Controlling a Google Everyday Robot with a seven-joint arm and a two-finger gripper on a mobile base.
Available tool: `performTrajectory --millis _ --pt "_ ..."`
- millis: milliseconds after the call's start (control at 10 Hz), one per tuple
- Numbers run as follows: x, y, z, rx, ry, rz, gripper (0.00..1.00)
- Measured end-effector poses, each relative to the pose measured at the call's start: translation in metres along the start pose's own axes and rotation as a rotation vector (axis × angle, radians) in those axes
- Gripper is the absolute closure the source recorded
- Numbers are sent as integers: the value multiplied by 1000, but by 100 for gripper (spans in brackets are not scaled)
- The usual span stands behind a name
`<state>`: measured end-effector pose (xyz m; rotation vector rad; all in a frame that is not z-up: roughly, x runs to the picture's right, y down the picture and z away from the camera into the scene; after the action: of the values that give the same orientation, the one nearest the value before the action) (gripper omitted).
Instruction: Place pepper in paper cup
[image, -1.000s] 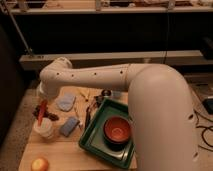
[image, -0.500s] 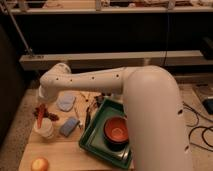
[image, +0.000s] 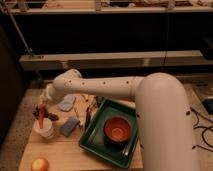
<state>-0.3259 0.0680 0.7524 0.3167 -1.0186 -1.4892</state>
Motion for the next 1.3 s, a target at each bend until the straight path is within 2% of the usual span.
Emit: performTrajectory --millis 100,200,700,1100,1300 --pt "-2 4 2 30 0 -11 100" --pt "-1 1 3 39 -2 -18 100" --pt "-2 -6 -1 55 3 -65 100" --pt "-3 -7 -4 70 22 -103 99" --pt "-4 -8 -5 73 23 -112 82"
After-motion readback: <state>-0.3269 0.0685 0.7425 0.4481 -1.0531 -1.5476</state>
